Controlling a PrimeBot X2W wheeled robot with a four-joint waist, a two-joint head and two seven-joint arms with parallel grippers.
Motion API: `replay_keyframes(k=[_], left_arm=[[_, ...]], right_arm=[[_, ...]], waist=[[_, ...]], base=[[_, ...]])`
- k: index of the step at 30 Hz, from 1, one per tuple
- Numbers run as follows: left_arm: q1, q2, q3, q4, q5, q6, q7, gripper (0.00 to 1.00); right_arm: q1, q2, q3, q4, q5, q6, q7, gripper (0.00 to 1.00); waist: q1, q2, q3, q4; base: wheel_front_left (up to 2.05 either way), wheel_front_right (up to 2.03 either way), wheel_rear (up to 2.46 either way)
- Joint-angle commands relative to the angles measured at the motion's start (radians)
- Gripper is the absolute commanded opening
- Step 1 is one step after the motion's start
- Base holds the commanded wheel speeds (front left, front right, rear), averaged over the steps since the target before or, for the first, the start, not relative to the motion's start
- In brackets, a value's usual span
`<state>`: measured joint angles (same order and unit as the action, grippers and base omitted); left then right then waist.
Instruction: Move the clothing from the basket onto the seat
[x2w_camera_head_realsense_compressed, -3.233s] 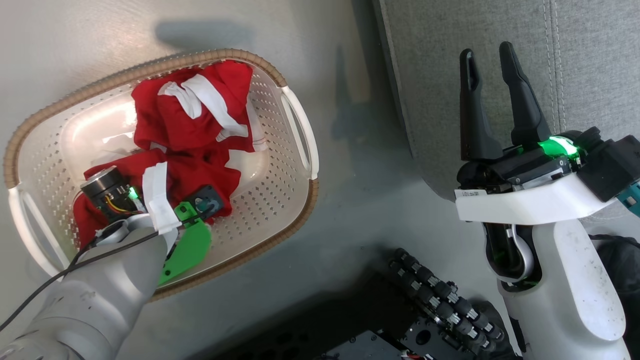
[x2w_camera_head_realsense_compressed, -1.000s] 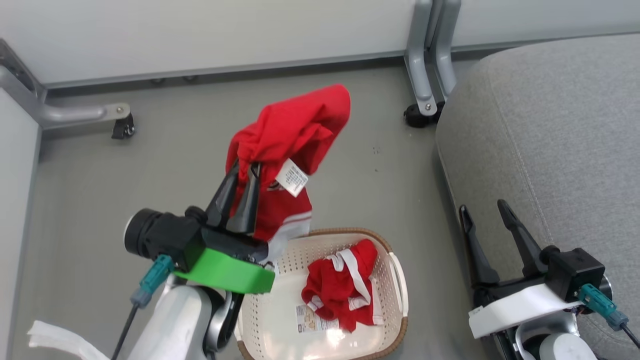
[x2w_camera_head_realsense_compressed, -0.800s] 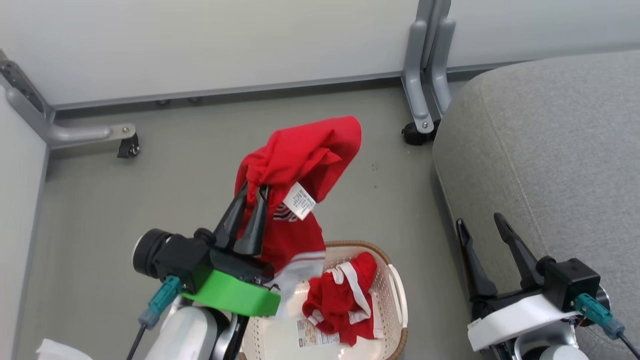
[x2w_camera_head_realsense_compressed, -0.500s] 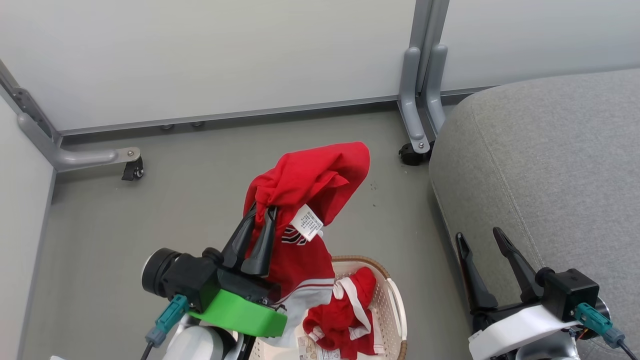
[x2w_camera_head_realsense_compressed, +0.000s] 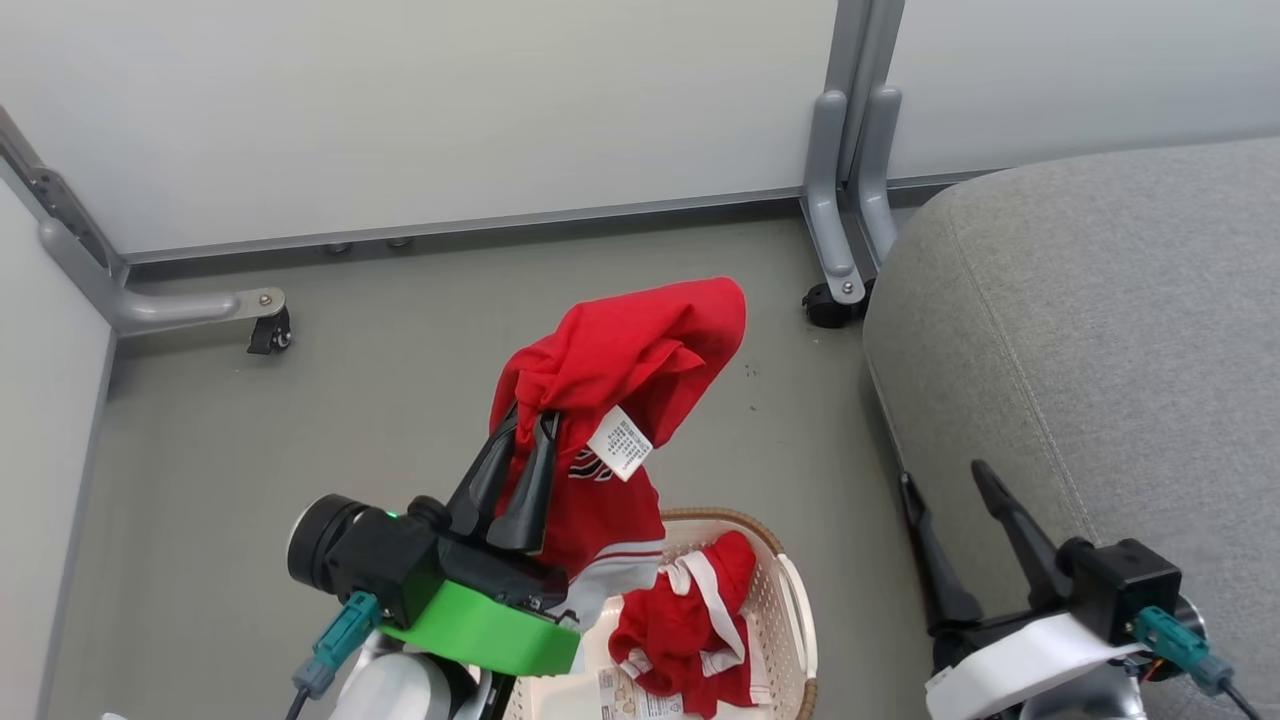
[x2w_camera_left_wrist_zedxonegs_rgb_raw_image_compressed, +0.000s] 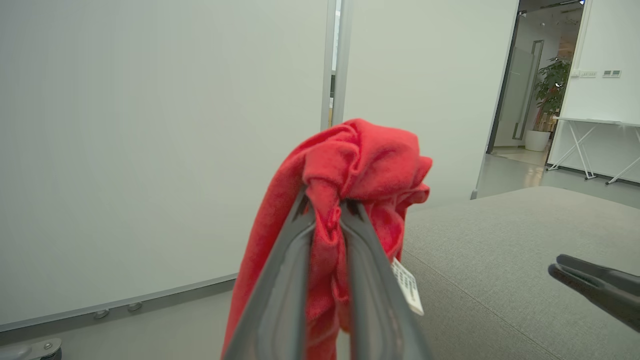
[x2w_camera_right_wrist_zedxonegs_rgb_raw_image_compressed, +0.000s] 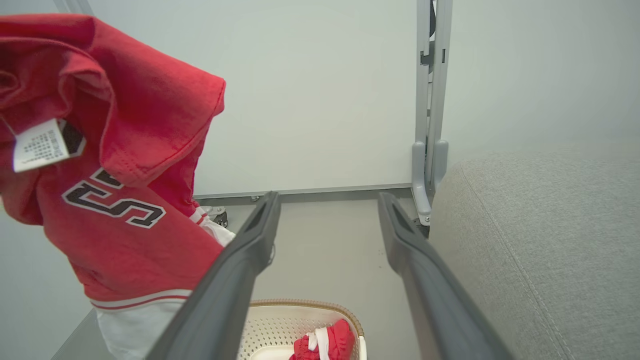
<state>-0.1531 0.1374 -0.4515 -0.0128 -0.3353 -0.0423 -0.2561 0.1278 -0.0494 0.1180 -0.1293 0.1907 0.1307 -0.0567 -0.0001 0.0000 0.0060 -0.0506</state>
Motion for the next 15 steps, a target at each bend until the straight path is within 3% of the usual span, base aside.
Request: replay_keyframes(k=[1, 6, 15], left_arm=[[-0.002, 0.004, -0.001, -0.006, -0.003, 0.003, 0.001, 0.0], [-0.026, 0.0, -0.011, -0.007, 0.0, 0.0, 0.003, 0.0], [-0.056, -0.006, -0.038, 0.012, 0.005, -0.014, 0.005, 0.0]], right_arm=[[-0.011, -0.002, 0.017, 0.001, 0.001, 0.0, 0.002, 1.0], [-0.061, -0.002, 0.126, 0.031, 0.019, 0.0, 0.01, 1.0], [-0.235, -0.003, 0.43, 0.198, 0.118, 0.0, -0.02, 1.0]], waist=[[0.0001, 0.0, 0.003, 0.004], [0.0001, 0.0, 0.012, 0.022], [0.0001, 0.0, 0.032, 0.065]], base=[[0.0, 0.0, 0.0], [0.0, 0.0, 0.0], [0.0, 0.0, 0.0]])
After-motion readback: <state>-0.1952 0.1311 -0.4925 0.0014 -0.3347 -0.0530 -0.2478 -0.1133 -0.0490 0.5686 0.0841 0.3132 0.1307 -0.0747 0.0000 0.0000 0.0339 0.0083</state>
